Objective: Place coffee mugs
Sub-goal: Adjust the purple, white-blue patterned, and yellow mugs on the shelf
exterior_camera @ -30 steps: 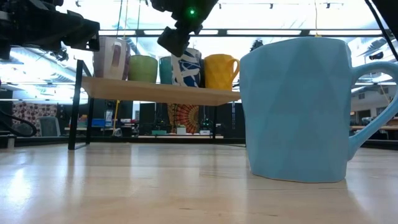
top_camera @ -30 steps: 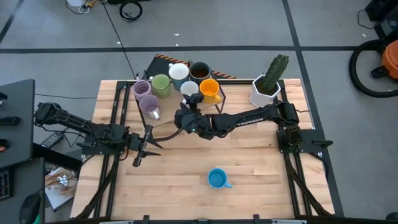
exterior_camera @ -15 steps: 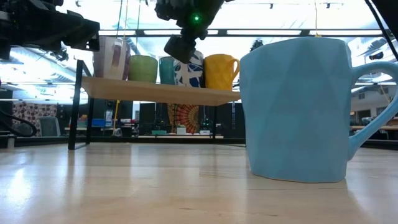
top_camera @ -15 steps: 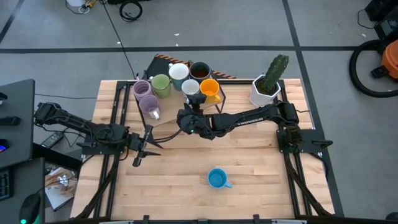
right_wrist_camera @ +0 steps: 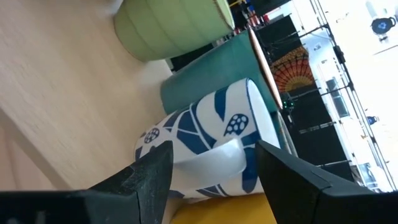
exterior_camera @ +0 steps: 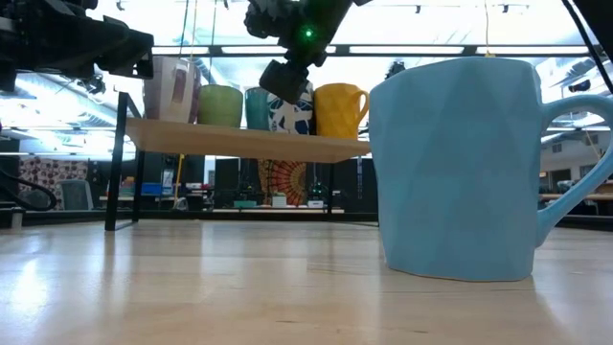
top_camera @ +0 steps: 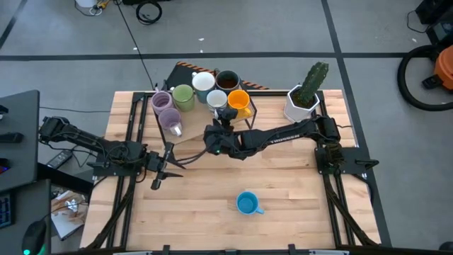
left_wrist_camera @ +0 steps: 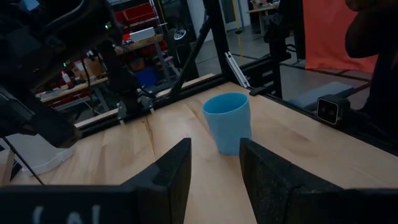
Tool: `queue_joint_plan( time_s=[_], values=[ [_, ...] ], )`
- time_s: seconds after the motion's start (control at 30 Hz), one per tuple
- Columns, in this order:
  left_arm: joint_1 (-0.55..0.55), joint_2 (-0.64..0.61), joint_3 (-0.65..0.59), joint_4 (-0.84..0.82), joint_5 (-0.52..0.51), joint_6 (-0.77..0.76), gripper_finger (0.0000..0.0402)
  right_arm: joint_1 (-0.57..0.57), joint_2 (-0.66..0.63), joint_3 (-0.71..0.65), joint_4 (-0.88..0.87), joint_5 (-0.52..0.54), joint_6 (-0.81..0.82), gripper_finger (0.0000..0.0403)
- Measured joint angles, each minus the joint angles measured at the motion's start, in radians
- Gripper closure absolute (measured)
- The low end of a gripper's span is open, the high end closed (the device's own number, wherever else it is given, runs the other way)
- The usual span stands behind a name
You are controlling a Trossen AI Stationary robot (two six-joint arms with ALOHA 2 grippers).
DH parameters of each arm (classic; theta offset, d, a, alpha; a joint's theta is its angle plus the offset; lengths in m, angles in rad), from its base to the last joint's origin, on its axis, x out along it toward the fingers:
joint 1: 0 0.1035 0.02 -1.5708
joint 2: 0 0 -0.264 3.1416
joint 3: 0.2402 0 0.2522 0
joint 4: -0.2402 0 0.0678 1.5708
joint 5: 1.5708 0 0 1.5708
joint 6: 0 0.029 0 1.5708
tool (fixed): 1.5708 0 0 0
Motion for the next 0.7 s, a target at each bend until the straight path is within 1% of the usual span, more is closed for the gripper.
queue_joint_plan(
  time_s=[0.13,0.23,0.33,0.47,0.7],
  values=[
    [0.000,0.000,0.000,0.000,0.000,0.000,0.0260,0.003,0.000,0.000,-0.006,0.000,0.013,0.0171],
    [0.000,0.000,0.000,-0.001,0.000,0.000,0.0260,0.003,-0.011,-0.001,-0.045,-0.010,0.050,0.0171],
    [0.000,0.000,0.000,-0.008,0.000,0.000,0.0260,0.003,-0.044,-0.001,-0.095,-0.051,0.115,0.0171],
    [0.000,0.000,0.000,-0.008,0.000,0.000,0.0260,0.000,-0.090,0.000,-0.137,-0.142,0.185,0.0171],
    [0.000,0.000,0.000,-0.007,0.000,0.000,0.0260,-0.001,-0.101,-0.001,-0.154,-0.160,0.186,0.0171]
  ],
)
